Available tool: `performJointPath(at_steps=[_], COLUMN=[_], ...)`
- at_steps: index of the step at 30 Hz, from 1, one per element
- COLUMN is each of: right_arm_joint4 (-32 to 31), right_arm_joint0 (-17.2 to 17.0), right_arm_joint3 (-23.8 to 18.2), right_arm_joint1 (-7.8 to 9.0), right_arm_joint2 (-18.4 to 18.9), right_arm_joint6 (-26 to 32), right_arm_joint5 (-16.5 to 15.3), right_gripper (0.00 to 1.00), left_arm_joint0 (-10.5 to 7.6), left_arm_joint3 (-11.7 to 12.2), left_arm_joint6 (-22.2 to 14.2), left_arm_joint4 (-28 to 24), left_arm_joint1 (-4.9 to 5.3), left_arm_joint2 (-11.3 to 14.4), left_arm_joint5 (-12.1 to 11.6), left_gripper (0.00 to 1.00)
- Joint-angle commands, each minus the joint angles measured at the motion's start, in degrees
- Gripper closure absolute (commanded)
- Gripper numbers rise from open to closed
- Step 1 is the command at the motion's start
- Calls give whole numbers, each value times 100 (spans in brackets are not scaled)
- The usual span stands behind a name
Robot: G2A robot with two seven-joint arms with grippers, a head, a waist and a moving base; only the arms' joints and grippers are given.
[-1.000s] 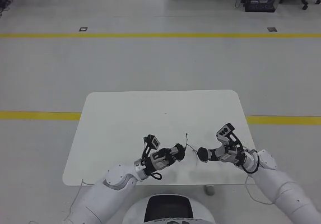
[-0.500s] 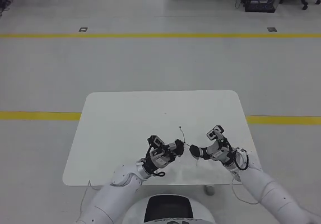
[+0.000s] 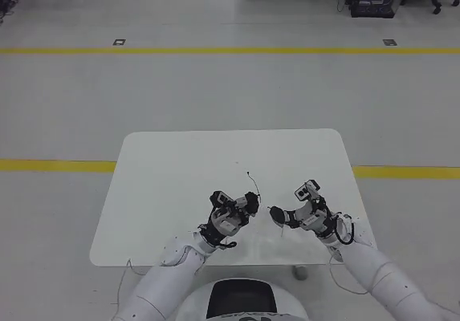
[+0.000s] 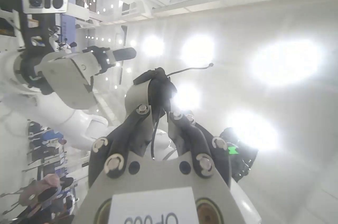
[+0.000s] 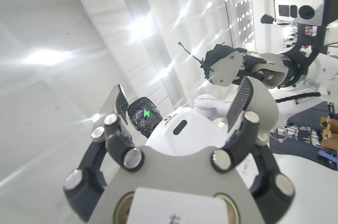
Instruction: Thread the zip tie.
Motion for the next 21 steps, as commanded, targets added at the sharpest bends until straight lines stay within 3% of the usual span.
performJointPath(at_steps=[1,5,11,13,21], right_arm_joint4=[102,276,295,265,112], right_arm_joint0=[5,23,109,146,281], right_arm_joint3=[10,-67,28,85,311], right_arm_joint1=[-45,-138,-271,-315,-496], right_arm_joint2=[-16,-71,-155,-196,-341], right_arm_joint6=[82,82,82,82,82], right_arm_joint5=[116,390,558,589,657], right_gripper=[0,3,41,51,58], left_arm_joint0=[17,64,90,90,90], left_arm_joint3=[7,82,291,291,291], left_arm_joint6=[-133,-395,-705,-705,-705], left_arm_joint4=[17,109,396,396,396], left_arm_joint1=[-69,-232,-473,-473,-473], left_arm_joint2=[-93,-294,-481,-481,-481], left_arm_joint5=[0,0,0,0,0], left_gripper=[100,100,100,100,100])
